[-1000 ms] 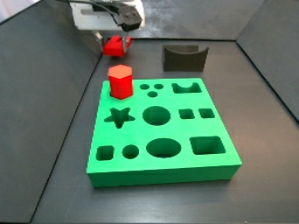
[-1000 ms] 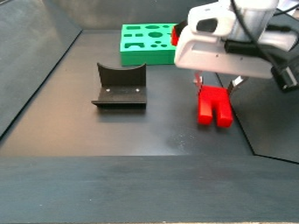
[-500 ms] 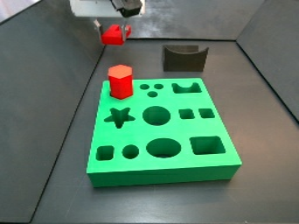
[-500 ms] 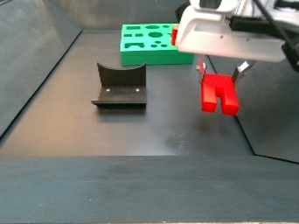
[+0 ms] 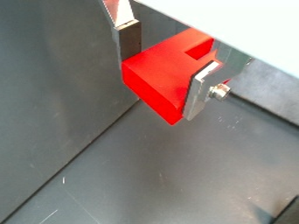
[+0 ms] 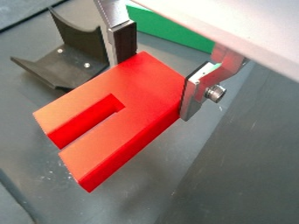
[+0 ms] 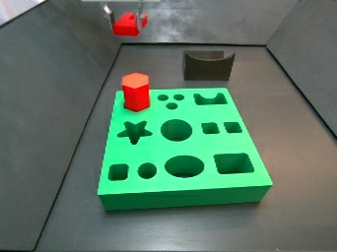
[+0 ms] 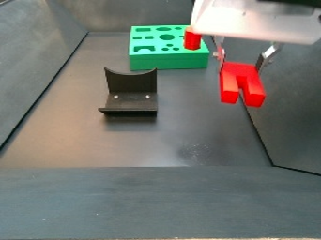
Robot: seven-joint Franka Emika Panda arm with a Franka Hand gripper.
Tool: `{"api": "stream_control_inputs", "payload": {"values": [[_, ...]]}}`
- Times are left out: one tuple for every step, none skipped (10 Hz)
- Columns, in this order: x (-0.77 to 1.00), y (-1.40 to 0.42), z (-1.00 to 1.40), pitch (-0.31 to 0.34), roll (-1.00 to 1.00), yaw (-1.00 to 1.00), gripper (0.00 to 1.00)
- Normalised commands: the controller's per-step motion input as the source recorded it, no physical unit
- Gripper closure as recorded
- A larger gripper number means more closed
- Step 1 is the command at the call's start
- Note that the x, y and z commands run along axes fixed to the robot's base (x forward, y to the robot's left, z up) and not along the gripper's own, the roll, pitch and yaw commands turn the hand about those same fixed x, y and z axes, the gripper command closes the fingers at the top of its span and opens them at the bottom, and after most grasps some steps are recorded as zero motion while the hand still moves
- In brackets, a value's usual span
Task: Pick up the double-square object. Move up. Place the double-square object on the fixture. Regrasp the double-square object. Move to above the board. Insert the double-square object.
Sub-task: Place the double-square object on the fixture.
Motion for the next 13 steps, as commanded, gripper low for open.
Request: {"api": "stream_control_inputs", "payload": {"values": [[-0.03,-0.02,1.00,0.016,-0.14,0.01,1.00],[-0.03,-0.02,0.99,0.016,-0.16,0.01,1.00],[-0.02,-0.02,0.89,0.017,-0.17,0.00,1.00],[-0.02,-0.01,0.78,0.016,-0.18,-0.01,1.00],[-0.02,0.00,0.63,0.023,-0.18,-0.02,1.00],[-0.01,-0.01,0.52,0.028,-0.19,-0.03,1.00],[0.00,-0.01,0.38,0.032,-0.20,-0.03,1.00],[-0.01,0.00,0.31,0.032,-0.21,-0.04,1.00],[1.00,-0.14,0.27,-0.134,-0.27,0.72,1.00],[1.00,-0.14,0.23,-0.098,-0.24,0.69,1.00],[1.00,-0.13,0.20,-0.014,-0.15,0.46,1.00],[1.00,-0.12,0.19,0.013,-0.14,0.35,1.00],[1.00,-0.11,0.17,0.060,-0.14,0.19,1.00]]}}
